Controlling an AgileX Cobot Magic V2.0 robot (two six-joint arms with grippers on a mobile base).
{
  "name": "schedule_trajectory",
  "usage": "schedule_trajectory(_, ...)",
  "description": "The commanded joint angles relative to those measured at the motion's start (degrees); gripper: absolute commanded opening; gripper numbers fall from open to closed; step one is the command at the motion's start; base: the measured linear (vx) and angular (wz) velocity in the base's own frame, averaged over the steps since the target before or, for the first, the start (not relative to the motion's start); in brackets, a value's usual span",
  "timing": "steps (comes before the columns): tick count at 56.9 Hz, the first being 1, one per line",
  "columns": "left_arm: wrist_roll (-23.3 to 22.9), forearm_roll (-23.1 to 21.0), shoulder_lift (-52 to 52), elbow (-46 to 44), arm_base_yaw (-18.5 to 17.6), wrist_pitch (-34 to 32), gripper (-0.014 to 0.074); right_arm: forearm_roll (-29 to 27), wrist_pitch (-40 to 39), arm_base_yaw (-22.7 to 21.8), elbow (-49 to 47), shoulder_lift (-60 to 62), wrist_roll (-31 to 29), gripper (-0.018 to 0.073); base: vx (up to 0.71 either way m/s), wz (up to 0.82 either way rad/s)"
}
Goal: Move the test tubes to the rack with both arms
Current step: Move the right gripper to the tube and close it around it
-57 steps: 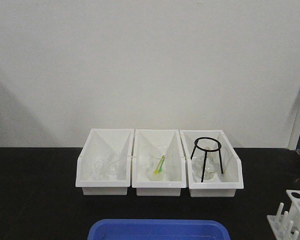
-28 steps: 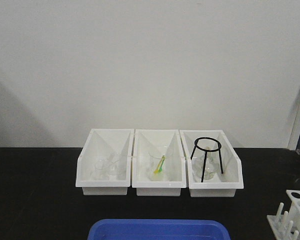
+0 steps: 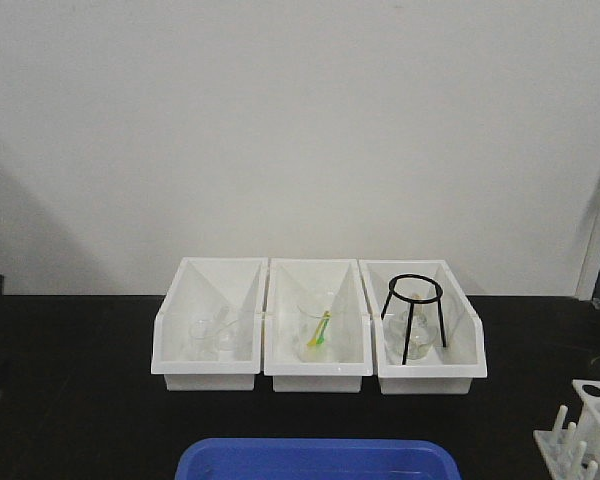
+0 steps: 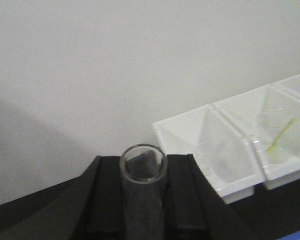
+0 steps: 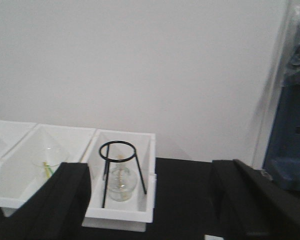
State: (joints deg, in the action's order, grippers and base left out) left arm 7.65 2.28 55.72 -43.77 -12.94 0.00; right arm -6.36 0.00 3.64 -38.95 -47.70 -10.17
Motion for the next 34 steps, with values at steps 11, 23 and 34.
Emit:
schedule_trajectory(11,-8.4,-0.5,-0.8,-2.3,-12.6,-4.4,-0.0021,0.4,-5.0,13.7,-2.0,-5.1,0.0,0.0531,0.0,0.0)
schedule_trajectory(23,-14.8,-0.5,-0.8,-2.3,-17.2,-4.1,-0.0021,1.8,-7.4,24.5,-2.0,-10.7,-0.2,0.0531,0.0,0.0)
schedule_trajectory(34,-17.4,-0.5,-0.8,-2.6,-20.3,-2.5,-0.0021,1.9,-11.1,33.4,-2.0,-14.9,-0.2,0.0531,0.0,0.0)
